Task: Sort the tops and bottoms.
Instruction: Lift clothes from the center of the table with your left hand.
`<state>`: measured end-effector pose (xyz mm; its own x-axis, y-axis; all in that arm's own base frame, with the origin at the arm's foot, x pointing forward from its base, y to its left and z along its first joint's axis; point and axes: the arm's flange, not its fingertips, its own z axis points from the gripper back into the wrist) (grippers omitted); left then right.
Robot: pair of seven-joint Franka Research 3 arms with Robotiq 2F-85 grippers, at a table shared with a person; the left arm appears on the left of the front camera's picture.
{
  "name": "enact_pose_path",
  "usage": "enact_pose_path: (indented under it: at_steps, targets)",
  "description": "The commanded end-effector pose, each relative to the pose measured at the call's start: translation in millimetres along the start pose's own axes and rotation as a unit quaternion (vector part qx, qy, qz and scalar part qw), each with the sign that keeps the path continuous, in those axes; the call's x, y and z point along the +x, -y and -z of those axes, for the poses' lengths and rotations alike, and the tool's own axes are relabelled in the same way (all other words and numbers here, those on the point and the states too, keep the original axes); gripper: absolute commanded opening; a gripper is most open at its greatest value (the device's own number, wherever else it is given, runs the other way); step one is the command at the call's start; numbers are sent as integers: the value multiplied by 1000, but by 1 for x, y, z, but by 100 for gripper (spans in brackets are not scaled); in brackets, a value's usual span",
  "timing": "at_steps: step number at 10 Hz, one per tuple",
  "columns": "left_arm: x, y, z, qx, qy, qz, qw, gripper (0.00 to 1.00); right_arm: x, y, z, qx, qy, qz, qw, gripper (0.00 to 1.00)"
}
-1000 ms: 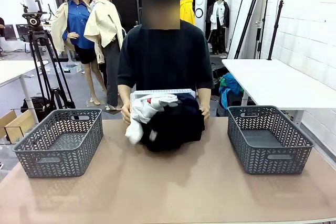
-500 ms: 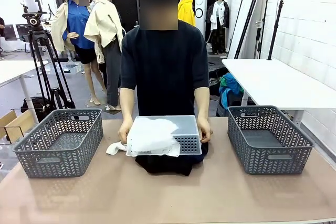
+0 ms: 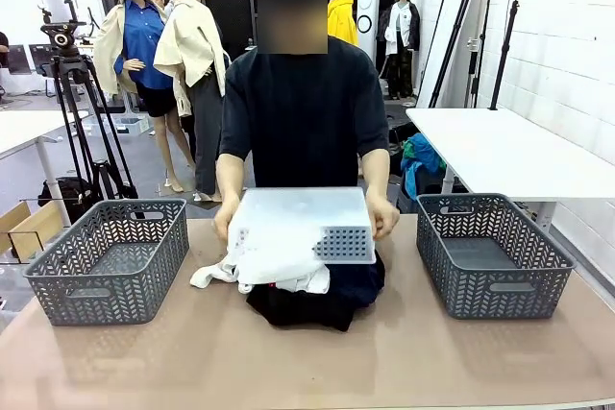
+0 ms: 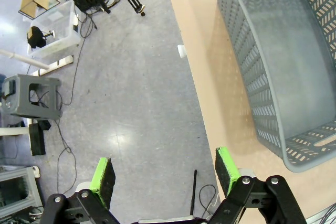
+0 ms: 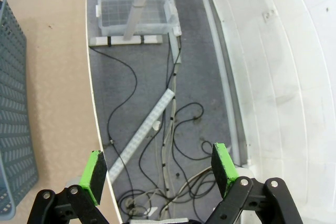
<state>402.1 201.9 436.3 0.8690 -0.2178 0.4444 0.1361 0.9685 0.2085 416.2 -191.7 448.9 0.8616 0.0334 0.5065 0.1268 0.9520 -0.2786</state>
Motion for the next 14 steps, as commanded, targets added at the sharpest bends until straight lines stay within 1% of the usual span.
enact_pose_path:
  at_steps: [1,14]
  targets:
    - [0,-1,0,10,-3,-4,1000,100,1,0,1,0,-1,-2,1000,100]
    - [0,-1,0,10,-3,-4,1000,100,1,0,1,0,-1,-2,1000,100]
